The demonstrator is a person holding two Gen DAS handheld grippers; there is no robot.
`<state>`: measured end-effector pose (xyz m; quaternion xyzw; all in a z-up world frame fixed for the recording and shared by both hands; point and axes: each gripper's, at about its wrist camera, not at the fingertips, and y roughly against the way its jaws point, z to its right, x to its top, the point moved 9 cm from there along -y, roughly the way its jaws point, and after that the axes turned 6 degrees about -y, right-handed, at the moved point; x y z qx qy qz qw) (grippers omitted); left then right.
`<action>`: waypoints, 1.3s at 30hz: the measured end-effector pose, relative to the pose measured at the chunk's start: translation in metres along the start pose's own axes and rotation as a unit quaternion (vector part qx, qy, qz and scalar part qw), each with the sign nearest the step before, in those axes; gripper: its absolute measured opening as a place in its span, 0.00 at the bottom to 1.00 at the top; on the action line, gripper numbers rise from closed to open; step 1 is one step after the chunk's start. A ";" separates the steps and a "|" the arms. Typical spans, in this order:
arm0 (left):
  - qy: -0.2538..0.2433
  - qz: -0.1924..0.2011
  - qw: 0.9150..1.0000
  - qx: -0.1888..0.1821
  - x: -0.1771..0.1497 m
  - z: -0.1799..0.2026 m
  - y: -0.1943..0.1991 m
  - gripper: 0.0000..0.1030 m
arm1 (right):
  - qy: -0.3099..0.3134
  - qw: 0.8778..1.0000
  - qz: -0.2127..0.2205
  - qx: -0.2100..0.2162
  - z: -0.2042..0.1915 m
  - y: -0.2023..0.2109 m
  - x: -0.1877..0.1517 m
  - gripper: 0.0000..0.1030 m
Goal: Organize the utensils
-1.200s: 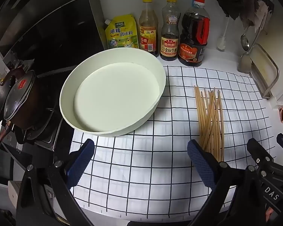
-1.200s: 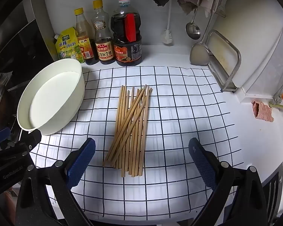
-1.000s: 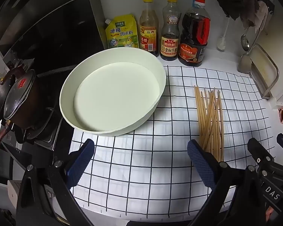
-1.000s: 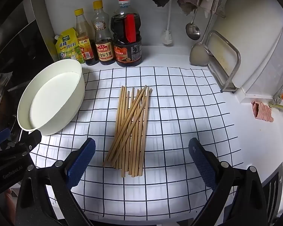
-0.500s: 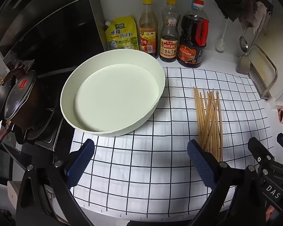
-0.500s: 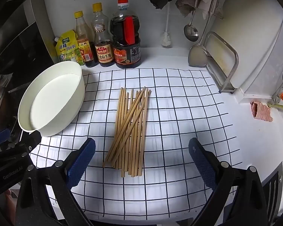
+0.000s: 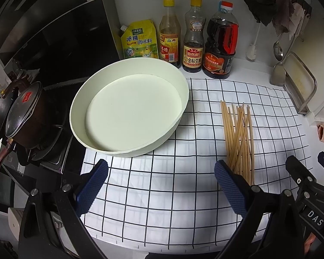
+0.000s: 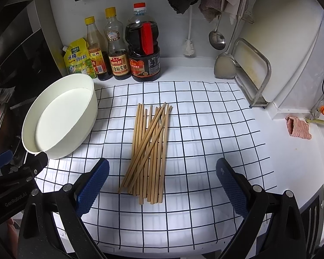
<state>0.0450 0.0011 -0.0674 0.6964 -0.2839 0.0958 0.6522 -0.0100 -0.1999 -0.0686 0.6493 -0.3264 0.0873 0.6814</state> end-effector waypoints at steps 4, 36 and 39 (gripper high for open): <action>0.000 0.000 1.000 0.000 0.000 0.000 0.000 0.94 | -0.001 1.000 0.003 0.000 -0.001 0.001 0.001 0.92; 0.001 0.003 1.000 -0.001 0.000 0.000 0.002 0.94 | -0.003 1.000 0.005 0.003 -0.001 0.004 -0.001 0.92; 0.001 0.002 1.000 -0.001 0.003 -0.001 0.006 0.94 | -0.003 1.000 0.005 0.003 -0.001 0.003 -0.002 0.92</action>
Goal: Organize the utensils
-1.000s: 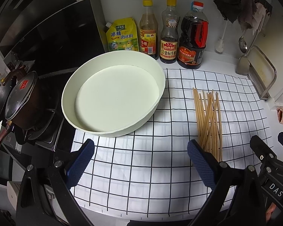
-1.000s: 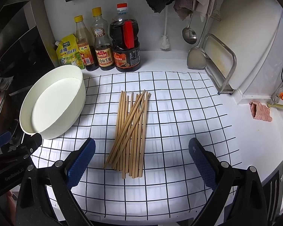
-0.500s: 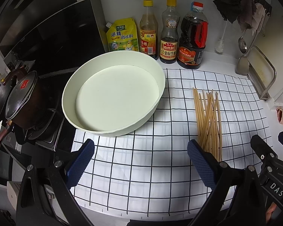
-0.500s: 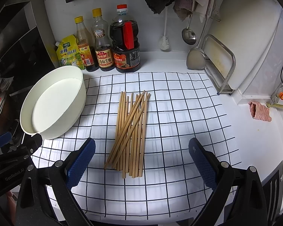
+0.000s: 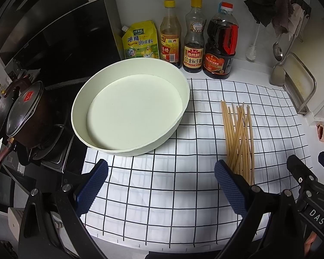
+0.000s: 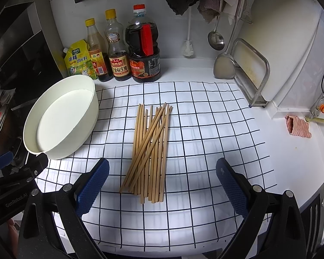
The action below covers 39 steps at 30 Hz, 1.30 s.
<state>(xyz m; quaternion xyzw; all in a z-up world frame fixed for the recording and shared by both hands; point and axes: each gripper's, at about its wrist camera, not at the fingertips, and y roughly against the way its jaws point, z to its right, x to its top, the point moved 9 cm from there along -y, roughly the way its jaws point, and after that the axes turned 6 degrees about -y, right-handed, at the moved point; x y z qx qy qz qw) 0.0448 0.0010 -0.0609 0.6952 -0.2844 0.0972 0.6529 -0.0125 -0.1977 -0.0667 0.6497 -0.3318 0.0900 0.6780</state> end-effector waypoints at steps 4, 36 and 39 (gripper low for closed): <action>0.000 0.001 1.000 0.000 0.000 0.000 0.000 0.94 | 0.000 1.000 0.000 0.000 0.000 0.000 -0.001 0.92; -0.020 -0.027 0.999 -0.006 -0.011 0.025 -0.032 0.94 | -0.005 1.000 -0.031 -0.002 0.021 -0.024 -0.014 0.92; -0.023 -0.033 0.999 -0.007 -0.013 0.030 -0.044 0.94 | -0.004 0.999 -0.034 -0.005 0.028 -0.033 -0.016 0.92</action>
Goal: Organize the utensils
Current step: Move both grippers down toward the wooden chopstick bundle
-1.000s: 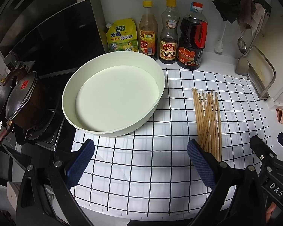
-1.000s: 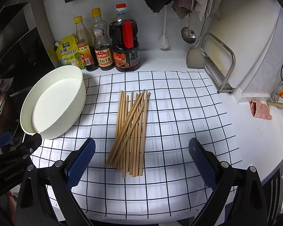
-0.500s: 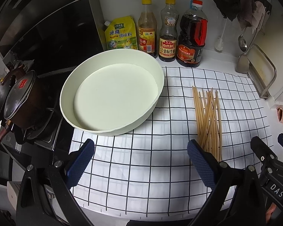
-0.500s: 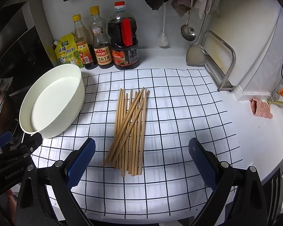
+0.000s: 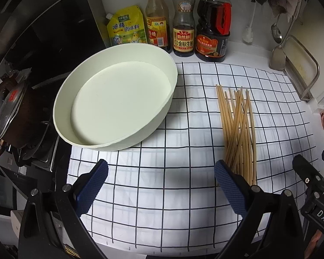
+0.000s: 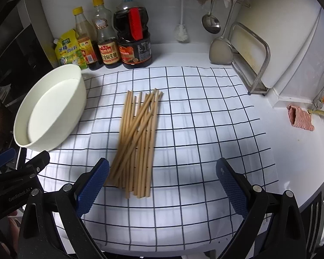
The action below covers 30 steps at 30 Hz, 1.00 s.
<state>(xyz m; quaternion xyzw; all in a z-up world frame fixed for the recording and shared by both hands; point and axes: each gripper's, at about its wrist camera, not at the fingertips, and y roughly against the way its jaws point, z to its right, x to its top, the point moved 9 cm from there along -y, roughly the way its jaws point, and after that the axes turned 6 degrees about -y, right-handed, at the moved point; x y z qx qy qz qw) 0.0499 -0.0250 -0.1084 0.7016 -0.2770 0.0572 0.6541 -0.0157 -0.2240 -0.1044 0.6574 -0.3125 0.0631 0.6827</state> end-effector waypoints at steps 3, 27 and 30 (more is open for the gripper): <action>0.002 -0.008 1.000 -0.004 -0.002 0.004 -0.016 0.94 | -0.004 1.000 -0.008 0.003 0.009 -0.014 -0.002 0.92; -0.030 0.010 0.999 -0.037 0.008 0.059 -0.100 0.94 | 0.001 0.999 -0.039 0.003 0.029 -0.125 -0.007 0.92; -0.029 0.007 0.999 -0.039 0.008 0.061 -0.105 0.94 | 0.008 0.999 -0.037 0.001 0.028 -0.131 -0.004 0.92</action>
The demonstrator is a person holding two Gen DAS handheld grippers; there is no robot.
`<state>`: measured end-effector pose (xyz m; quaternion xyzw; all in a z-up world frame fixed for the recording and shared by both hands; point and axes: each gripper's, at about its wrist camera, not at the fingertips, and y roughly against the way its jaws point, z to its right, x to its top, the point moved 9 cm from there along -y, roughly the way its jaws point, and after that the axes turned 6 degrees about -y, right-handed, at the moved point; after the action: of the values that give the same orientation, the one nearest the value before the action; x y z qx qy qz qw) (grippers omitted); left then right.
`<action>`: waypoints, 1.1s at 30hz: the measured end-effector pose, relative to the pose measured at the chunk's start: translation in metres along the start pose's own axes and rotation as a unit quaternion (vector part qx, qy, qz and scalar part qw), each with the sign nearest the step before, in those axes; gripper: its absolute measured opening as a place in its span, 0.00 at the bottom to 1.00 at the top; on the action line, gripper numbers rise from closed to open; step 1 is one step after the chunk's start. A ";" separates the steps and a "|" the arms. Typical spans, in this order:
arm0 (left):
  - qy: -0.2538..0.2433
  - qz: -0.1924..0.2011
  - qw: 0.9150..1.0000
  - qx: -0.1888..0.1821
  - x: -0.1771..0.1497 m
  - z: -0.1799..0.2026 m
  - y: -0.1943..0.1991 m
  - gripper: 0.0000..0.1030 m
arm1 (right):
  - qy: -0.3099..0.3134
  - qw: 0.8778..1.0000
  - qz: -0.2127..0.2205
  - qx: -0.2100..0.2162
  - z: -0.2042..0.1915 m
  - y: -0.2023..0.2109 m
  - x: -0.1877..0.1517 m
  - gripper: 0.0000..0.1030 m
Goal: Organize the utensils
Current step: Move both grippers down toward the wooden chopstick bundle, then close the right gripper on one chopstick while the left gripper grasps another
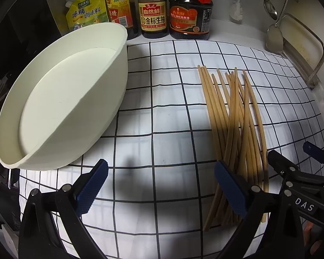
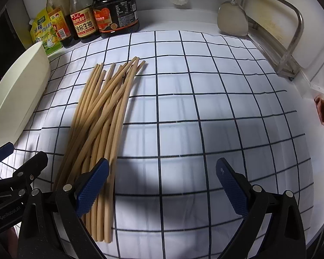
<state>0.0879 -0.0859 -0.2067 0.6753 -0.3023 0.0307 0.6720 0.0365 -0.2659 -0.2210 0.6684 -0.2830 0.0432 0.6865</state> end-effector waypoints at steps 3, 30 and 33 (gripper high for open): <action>0.002 -0.001 1.000 -0.003 0.000 0.003 -0.005 0.94 | 0.006 1.000 -0.002 -0.002 -0.001 -0.004 0.001 0.92; -0.002 -0.018 0.999 0.030 -0.002 0.018 -0.021 0.95 | 0.025 0.999 0.018 -0.031 0.033 -0.007 -0.001 0.91; -0.001 -0.020 0.999 0.033 -0.001 0.018 -0.021 0.95 | 0.030 0.999 0.021 -0.031 0.031 -0.009 -0.002 0.91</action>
<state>0.0902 -0.1039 -0.2271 0.7030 -0.2879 0.0266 0.6498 0.0283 -0.2956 -0.2313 0.6392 -0.2772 0.0693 0.7140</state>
